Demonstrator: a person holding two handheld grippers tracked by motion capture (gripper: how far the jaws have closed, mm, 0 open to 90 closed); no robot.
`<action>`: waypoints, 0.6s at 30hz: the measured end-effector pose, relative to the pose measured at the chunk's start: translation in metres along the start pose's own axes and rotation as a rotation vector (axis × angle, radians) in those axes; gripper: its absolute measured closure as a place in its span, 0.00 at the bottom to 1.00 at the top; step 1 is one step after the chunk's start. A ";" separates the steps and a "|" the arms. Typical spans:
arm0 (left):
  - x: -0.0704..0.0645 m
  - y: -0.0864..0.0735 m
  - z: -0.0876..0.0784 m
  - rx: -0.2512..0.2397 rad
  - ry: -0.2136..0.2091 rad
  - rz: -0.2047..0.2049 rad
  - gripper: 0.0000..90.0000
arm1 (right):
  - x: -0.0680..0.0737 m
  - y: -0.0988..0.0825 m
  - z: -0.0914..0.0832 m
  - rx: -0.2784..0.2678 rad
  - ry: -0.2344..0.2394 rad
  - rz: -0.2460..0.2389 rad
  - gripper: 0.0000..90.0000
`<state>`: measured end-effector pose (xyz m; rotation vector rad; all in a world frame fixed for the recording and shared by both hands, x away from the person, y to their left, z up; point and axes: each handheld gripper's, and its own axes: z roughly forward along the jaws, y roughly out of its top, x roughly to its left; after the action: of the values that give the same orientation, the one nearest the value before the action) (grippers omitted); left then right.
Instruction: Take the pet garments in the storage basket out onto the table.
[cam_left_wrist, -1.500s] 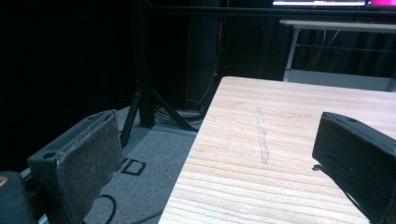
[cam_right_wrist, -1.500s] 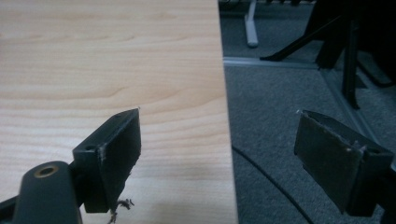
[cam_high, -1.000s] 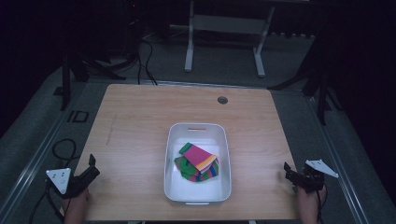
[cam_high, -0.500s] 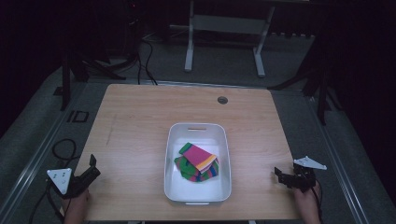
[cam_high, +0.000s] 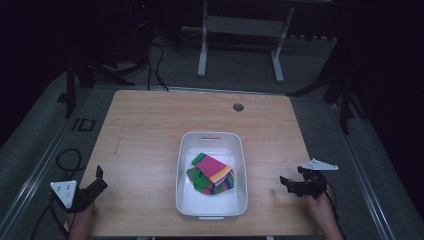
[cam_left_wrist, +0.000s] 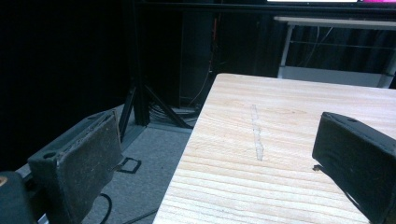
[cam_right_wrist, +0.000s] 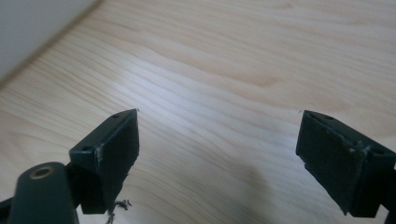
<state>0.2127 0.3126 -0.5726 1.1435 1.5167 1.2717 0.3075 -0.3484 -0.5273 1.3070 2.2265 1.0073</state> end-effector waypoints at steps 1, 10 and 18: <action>0.000 0.000 0.000 0.000 0.000 -0.001 0.02 | 0.000 0.000 0.000 0.000 0.000 0.000 0.14; 0.000 0.000 0.000 -0.001 -0.005 -0.003 0.02 | 0.029 0.048 -0.013 -0.048 0.103 -0.076 0.14; 0.000 0.000 0.000 0.000 -0.010 -0.004 0.02 | 0.057 0.097 -0.018 -0.063 0.221 -0.141 0.15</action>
<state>0.2127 0.3131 -0.5727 1.1446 1.5110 1.2622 0.3264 -0.2757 -0.4416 1.0392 2.3879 1.2077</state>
